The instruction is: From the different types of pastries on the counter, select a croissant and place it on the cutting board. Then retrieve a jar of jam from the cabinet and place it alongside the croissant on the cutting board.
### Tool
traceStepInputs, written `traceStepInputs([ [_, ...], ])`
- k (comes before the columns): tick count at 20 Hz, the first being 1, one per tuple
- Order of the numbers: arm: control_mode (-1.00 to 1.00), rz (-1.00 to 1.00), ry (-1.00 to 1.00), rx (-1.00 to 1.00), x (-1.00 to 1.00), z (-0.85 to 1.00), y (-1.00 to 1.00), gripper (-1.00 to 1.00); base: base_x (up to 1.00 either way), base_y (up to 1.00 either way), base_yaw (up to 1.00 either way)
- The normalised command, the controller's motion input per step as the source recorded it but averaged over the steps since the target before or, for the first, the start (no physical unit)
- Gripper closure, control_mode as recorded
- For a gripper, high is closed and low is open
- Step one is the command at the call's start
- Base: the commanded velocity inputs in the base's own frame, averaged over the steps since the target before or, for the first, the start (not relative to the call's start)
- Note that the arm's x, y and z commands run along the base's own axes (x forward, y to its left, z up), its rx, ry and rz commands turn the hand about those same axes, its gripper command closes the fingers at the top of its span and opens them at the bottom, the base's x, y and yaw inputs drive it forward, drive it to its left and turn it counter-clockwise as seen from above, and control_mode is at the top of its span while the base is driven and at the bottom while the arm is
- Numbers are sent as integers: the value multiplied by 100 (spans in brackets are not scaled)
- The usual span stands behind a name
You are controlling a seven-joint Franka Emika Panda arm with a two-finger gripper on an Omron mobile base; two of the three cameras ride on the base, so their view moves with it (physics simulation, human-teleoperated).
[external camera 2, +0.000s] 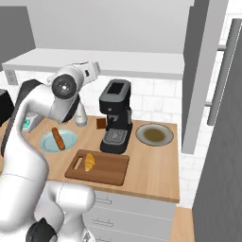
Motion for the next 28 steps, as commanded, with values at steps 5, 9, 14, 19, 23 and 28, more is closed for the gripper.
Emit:
traceStepInputs([
  [5,-100,-3,19,0,-100,2,-20,100,0,0,0],
  [9,-100,0,-3,0,-90,-96,1,100,0,0,0],
  [14,-100,0,-17,0,-99,-100,0,100,0,0,0],
  [19,-100,0,-23,0,-100,-100,0,100,0,0,0],
  [23,-100,0,-4,0,-50,-49,-5,100,0,0,0],
  [28,-100,-20,-10,-2,8,-100,3,100,0,0,0],
])
